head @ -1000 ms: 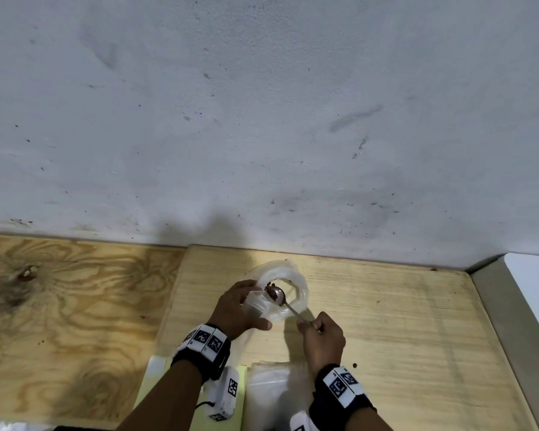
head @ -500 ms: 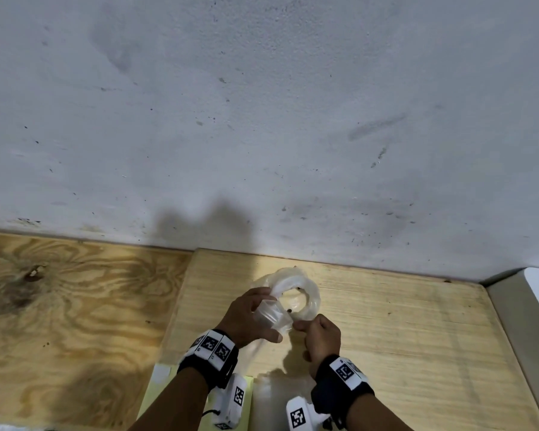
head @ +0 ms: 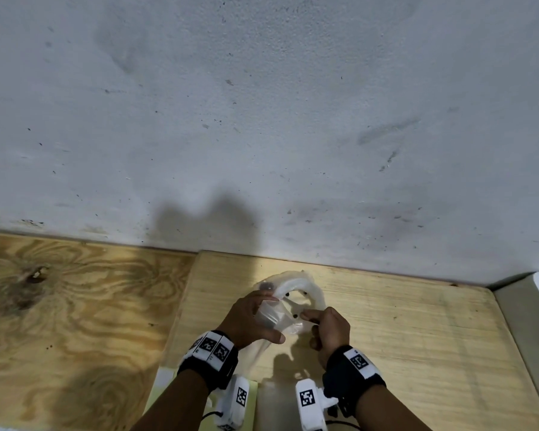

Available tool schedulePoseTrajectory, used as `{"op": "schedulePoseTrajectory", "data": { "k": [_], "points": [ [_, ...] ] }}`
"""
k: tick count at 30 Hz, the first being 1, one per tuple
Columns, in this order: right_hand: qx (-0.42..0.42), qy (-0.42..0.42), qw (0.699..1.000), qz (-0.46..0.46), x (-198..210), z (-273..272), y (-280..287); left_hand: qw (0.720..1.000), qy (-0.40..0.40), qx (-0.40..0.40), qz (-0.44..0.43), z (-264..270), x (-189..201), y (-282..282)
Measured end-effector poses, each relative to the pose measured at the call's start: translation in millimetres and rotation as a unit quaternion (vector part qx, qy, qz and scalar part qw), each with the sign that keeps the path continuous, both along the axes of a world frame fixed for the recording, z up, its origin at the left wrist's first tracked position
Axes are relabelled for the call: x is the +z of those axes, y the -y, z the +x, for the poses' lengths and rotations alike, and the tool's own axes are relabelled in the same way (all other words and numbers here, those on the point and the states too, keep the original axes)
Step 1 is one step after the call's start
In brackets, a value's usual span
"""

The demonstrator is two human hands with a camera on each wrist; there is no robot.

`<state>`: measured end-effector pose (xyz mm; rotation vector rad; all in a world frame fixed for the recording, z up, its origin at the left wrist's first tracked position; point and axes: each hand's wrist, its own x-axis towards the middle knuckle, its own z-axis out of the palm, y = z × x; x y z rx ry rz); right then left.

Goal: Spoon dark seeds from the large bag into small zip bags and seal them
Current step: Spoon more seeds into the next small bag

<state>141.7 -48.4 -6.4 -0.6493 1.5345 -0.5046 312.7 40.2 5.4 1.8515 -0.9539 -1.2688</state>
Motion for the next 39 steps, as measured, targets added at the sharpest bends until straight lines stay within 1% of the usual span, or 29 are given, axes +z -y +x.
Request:
{"op": "schedulePoseTrajectory", "data": {
  "k": [3,6,10,15,21,24,29,34,37,39],
  "points": [
    [-0.003,0.007,1.0,-0.009,0.7,-8.2,0.6,0.999,-0.019,0.031,0.011,1.5,-2.4,-0.3],
    [-0.009,0.003,1.0,-0.008,5.0,-16.4,0.9,0.998,-0.023,0.049,0.017,1.4,-2.9,-0.6],
    [-0.007,-0.006,0.999,-0.038,11.3,-30.4,1.7,0.999,-0.015,0.033,0.024,-1.3,-2.5,-1.2],
    [0.002,-0.022,0.997,-0.073,18.6,-51.1,1.8,0.999,0.017,-0.004,0.039,-8.0,-6.3,-5.8],
    [0.013,-0.025,0.996,-0.086,25.4,-73.5,-2.2,0.998,0.032,-0.021,0.042,-10.6,-4.0,-8.6],
    [0.021,-0.009,0.996,-0.09,32.1,-81.7,-4.8,0.999,0.03,-0.02,0.031,-12.0,-1.6,-12.3],
    [0.034,0.038,0.994,-0.101,52.8,-91.0,-4.9,0.999,0.027,0.024,-0.022,-14.5,0.5,-23.0],
    [0.048,0.081,0.986,-0.141,76.2,-92.7,-1.2,0.996,0.021,0.062,-0.056,-19.5,4.0,-29.9],
    [0.096,0.091,0.975,-0.179,87.8,-86.1,1.8,0.995,0.022,0.068,-0.071,-22.3,7.3,-30.6],
    [0.138,0.078,0.963,-0.216,93.6,-78.8,2.1,0.994,0.027,0.068,-0.079,-23.5,9.6,-30.2]
  ]
}}
